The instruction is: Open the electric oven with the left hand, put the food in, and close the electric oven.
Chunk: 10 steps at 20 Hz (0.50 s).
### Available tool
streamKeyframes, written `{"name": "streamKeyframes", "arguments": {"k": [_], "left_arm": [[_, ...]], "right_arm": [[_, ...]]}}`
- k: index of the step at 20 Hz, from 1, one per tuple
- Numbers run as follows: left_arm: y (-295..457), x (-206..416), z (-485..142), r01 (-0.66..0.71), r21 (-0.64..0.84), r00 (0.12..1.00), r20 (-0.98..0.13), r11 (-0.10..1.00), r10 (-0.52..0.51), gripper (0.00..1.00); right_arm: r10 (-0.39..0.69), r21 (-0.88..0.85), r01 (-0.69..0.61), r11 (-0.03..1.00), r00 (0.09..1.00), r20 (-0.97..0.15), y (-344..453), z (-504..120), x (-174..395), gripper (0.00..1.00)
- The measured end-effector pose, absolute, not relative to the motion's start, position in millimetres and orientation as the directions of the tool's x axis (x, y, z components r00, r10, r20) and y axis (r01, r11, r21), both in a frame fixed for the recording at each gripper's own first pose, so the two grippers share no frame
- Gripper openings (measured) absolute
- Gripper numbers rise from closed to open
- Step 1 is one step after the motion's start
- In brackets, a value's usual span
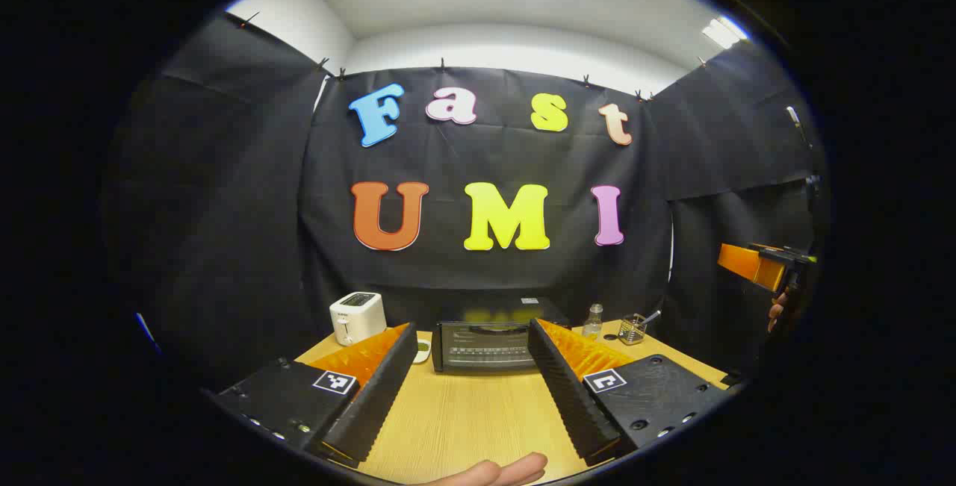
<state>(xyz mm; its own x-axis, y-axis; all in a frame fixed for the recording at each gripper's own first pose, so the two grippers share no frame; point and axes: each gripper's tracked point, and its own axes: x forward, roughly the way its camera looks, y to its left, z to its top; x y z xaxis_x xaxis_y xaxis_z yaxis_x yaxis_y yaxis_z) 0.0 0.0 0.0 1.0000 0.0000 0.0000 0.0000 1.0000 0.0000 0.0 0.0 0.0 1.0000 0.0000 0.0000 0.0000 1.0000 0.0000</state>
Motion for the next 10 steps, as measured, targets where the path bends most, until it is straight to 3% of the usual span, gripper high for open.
{"name": "streamKeyframes", "arguments": {"k": [3, 4, 10], "left_arm": [[9, 0, 4, 0.008, -0.01, 1.0, 0.011, 1.0, -0.008, 0.96], [10, -1, 6, 0.009, 0.005, 1.0, 0.019, 1.0, -0.009, 0.96], [-2, -6, 3, 0.045, 0.033, 0.999, 0.013, 0.998, -0.045, 0.96]], "right_arm": [[0.02, -0.01, -0.02, 1.0, 1.0, 0.003, 10, 1, -3, 0.96], [0.024, -0.015, -0.024, 1.0, 1.0, -0.001, 13, -1, -4, 1.0], [0.03, -0.014, -0.03, 0.999, 1.0, 0.002, 8, 0, -11, 1.0]]}}
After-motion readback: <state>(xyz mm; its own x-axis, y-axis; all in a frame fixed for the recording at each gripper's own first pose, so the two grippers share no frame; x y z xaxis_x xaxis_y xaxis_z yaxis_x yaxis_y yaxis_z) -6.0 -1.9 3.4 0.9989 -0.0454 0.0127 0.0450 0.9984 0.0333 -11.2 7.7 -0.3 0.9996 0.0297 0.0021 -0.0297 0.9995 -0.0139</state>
